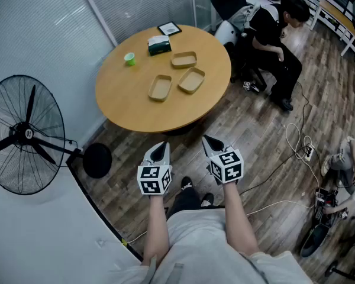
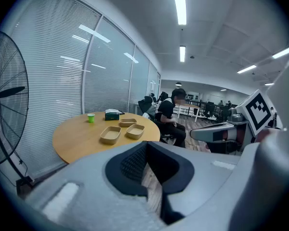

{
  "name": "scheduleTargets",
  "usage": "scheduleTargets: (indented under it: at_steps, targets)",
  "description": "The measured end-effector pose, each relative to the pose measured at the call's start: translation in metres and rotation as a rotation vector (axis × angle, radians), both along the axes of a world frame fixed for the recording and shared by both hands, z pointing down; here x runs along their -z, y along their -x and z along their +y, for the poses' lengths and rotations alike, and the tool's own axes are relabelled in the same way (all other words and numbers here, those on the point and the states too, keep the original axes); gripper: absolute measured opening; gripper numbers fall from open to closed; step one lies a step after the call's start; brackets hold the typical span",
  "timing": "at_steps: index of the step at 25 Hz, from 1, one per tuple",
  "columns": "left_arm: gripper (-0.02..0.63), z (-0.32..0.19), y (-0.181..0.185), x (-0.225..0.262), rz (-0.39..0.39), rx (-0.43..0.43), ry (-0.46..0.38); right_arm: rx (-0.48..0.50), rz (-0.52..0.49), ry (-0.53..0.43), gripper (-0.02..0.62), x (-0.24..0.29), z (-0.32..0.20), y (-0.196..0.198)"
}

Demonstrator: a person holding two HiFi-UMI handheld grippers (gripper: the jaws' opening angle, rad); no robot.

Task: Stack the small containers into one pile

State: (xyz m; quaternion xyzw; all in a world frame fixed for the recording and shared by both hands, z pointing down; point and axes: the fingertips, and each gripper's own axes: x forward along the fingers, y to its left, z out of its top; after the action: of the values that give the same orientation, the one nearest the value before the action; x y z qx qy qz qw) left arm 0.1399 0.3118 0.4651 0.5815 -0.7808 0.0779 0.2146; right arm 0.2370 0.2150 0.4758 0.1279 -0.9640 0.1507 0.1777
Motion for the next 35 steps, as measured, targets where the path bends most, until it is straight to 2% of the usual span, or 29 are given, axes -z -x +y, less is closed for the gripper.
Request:
scheduleTargets:
  at_steps: [8, 15, 22, 27, 35]
  targets:
    - [0.002, -0.006, -0.002, -0.001, -0.018, -0.022, -0.010, -0.007, 0.007, -0.011, -0.002, -0.006, -0.009, 0.003]
    - [0.002, -0.011, 0.030, -0.006, -0.027, -0.004, 0.001, -0.002, -0.025, 0.049, -0.002, -0.009, -0.024, 0.025]
    - [0.002, -0.050, 0.085, -0.017, -0.013, -0.017, 0.012, -0.021, -0.013, 0.038, -0.002, -0.013, -0.061, 0.072]
    - [0.002, -0.087, 0.137, -0.026, -0.006, -0.047, 0.026, -0.033, -0.016, 0.078, -0.002, -0.024, -0.087, 0.119]
    - [0.002, -0.135, 0.210, -0.039, 0.041, -0.104, 0.052, -0.028, 0.058, 0.106, -0.002, -0.044, -0.107, 0.197]
